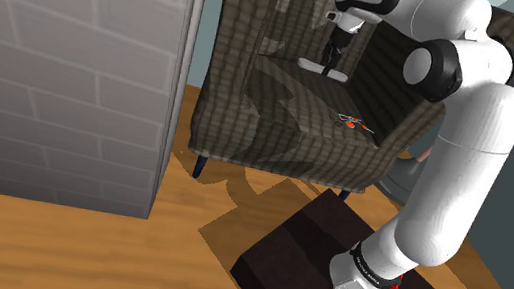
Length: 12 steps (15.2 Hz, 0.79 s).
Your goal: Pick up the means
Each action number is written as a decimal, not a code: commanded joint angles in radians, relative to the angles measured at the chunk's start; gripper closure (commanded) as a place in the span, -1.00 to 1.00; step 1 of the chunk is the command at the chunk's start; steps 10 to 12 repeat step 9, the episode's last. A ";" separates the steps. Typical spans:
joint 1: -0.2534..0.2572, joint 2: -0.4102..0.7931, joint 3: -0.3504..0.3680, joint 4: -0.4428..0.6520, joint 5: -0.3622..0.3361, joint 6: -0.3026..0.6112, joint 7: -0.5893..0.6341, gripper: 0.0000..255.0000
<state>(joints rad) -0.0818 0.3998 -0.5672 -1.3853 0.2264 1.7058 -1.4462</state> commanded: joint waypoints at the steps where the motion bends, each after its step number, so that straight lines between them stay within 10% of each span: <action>1: -0.006 0.005 -0.001 0.034 0.002 -0.029 0.000 1.00; 12: -0.026 0.020 -0.001 0.141 0.008 -0.121 0.004 1.00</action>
